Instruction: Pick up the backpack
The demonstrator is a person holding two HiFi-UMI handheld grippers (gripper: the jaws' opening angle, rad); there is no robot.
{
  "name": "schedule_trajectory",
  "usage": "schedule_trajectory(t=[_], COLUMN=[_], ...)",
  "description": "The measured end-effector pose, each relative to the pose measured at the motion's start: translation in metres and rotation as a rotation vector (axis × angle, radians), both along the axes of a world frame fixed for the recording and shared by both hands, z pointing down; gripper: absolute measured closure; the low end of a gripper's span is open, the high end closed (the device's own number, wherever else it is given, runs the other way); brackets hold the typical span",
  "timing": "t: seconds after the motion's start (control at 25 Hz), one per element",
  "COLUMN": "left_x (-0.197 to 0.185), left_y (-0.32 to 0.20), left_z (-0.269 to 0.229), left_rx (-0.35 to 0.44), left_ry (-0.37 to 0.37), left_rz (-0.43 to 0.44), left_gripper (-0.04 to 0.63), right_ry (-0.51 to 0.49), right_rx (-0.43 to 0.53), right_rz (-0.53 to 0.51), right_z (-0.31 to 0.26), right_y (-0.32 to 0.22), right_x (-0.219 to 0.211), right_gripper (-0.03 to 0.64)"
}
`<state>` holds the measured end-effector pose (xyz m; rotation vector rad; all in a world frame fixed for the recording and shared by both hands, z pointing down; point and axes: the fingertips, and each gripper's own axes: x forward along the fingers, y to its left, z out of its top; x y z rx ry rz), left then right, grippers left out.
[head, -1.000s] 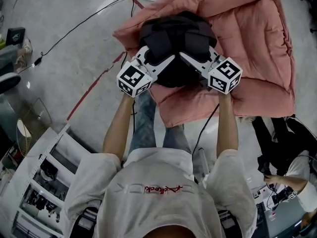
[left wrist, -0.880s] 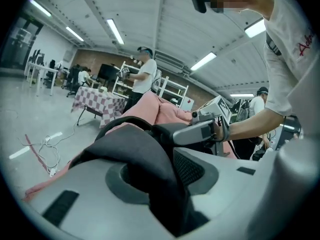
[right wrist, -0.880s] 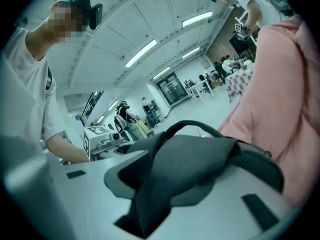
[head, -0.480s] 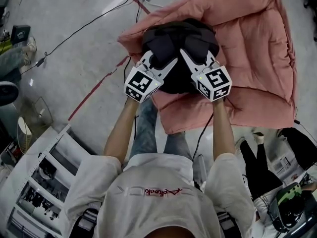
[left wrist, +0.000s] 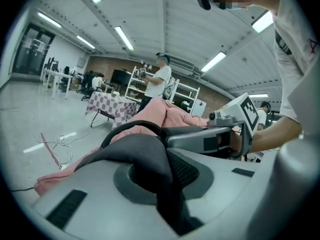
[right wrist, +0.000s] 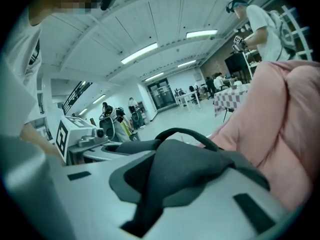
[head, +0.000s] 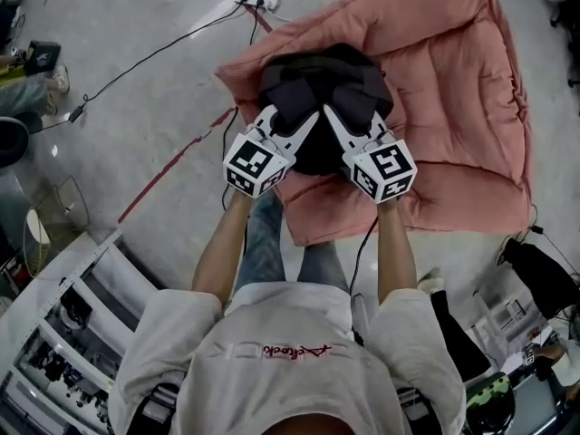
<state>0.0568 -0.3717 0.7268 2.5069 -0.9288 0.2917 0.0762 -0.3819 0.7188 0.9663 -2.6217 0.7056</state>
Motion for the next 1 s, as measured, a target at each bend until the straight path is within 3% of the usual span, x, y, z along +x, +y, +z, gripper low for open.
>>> schedule_trajectory(t=[0.24,0.64,1.0], left_x=[-0.004,-0.009,-0.012], left_y=[0.031,0.063,0.063], left_z=[-0.024,-0.083,-0.211], left_rx=[-0.019,0.018,0.180], left_ry=[0.035,0.077,0.105], left_rz=[-0.046,-0.129,-0.169], left_gripper=[0.537,0.540,0.540], right_ry=[-0.034,-0.129,-0.161], right_rx=[-0.016,-0.039,0.111], right_rz=[-0.002,0.005,-0.009], right_z=[-0.017,-0.067,-0.189], right_y=[0.039,0.079,0.080], right_x=[0.000,0.001,0.001], right_gripper=[0.565,0.566,0.566])
